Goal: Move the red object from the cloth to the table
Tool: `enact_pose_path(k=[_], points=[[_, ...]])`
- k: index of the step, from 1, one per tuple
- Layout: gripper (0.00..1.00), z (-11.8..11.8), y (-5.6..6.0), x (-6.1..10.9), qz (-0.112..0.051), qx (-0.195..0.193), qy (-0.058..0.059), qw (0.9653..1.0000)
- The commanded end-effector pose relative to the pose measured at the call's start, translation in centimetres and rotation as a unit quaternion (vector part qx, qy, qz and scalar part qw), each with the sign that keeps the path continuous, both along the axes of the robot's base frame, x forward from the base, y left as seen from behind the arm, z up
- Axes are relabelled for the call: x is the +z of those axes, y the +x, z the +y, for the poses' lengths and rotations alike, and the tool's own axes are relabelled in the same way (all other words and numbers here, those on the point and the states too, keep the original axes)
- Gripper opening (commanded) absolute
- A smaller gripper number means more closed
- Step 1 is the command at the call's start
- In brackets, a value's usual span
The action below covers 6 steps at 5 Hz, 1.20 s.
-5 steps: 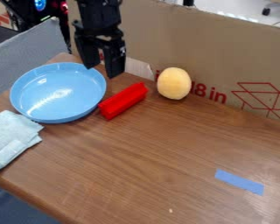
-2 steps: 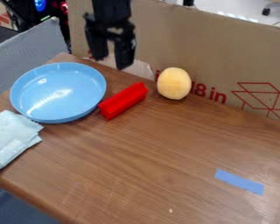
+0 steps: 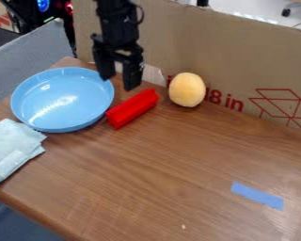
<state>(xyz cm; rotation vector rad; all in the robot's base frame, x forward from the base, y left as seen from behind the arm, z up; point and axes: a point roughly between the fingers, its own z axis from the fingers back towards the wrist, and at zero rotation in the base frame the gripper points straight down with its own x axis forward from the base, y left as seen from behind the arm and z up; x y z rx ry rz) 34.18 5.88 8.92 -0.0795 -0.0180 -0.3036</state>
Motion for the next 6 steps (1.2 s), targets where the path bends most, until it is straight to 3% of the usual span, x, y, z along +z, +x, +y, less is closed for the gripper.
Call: enact_pose_path(k=[1, 2, 3, 4, 5, 6], points=[[1.00, 1.2, -0.9, 4.4, -0.052, 0.009, 0.008, 0.9986], [1.00, 2.2, -2.3, 4.6, -0.051, 0.012, 0.009, 0.9986], [1.00, 4.2, -1.9, 5.2, -0.047, 0.020, 0.019, 0.9985], [1.00, 5.1, -1.1, 3.9, -0.046, 0.025, 0.021, 0.9984], [1.00, 5.9, -0.7, 1.8, -0.033, 0.024, 0.000, 0.9992], [1.00, 5.7, 0.2, 0.1, -0.044, 0.018, 0.010, 0.9988]])
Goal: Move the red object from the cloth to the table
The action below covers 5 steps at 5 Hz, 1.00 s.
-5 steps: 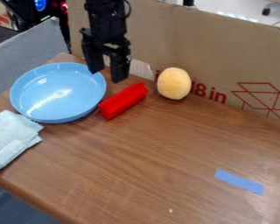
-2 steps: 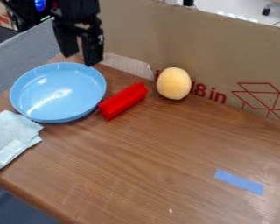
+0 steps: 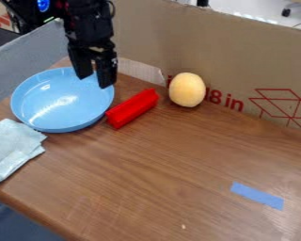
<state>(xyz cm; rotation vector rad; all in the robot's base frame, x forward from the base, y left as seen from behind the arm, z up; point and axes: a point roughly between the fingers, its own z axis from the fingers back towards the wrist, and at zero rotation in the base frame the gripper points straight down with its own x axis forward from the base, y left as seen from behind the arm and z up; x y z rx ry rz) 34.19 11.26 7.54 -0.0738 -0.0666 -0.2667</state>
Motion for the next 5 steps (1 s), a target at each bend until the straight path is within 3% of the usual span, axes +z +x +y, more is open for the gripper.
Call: enact_pose_path(k=[1, 3, 4, 5], points=[[1.00, -1.1, -0.8, 0.3, -0.011, -0.002, 0.014, 0.9998], [1.00, -3.4, -2.4, 6.6, -0.056, 0.005, 0.020, 0.9982], [1.00, -3.5, -1.7, 6.4, -0.058, 0.005, 0.005, 0.9983], [1.00, -3.8, -1.2, 4.0, -0.050, 0.011, 0.006, 0.9987]])
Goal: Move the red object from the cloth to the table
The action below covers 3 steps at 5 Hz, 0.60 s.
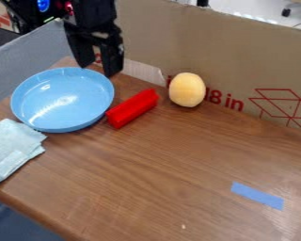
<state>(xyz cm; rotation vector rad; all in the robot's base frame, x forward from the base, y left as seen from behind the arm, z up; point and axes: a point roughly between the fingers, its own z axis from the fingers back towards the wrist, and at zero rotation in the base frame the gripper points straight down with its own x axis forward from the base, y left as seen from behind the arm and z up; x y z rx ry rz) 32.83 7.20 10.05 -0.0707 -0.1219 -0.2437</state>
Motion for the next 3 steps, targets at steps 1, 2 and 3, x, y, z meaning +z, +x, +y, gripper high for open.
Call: enact_pose_path(k=[1, 2, 3], points=[[1.00, -0.6, 1.2, -0.7, -0.012, 0.000, 0.035, 0.9993], [1.00, -0.7, 1.8, -2.8, -0.016, -0.009, 0.042, 0.9990], [1.00, 0.5, 3.6, -4.3, -0.006, -0.006, 0.036, 0.9993]])
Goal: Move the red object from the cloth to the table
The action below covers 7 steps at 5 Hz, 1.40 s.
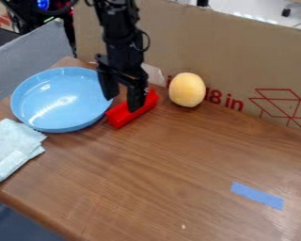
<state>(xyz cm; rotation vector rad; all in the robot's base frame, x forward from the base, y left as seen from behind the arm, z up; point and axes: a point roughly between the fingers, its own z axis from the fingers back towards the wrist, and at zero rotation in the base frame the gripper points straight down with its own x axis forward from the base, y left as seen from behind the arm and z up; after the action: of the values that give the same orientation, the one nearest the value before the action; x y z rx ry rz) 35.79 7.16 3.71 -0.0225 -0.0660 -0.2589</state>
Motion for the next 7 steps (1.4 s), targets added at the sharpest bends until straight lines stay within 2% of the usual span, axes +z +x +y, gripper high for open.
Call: enact_pose_path(k=[1, 2, 3, 4, 5, 6, 7], points=[[1.00, 0.6, 1.0, 1.3, -0.003, 0.000, -0.003, 1.0000], [1.00, -0.1, 0.1, 1.1, 0.007, 0.005, -0.008, 0.9999], [1.00, -0.9, -0.2, 0.7, 0.014, -0.003, -0.017, 0.9998], [1.00, -1.1, 0.1, 0.8, 0.021, -0.001, -0.029, 0.9994], [1.00, -1.2, 0.1, -0.4, 0.025, -0.001, -0.034, 0.9991], [1.00, -0.3, 0.8, -3.5, 0.031, 0.000, -0.042, 0.9986], [1.00, 0.7, 1.7, -3.6, 0.034, -0.006, -0.045, 0.9984]])
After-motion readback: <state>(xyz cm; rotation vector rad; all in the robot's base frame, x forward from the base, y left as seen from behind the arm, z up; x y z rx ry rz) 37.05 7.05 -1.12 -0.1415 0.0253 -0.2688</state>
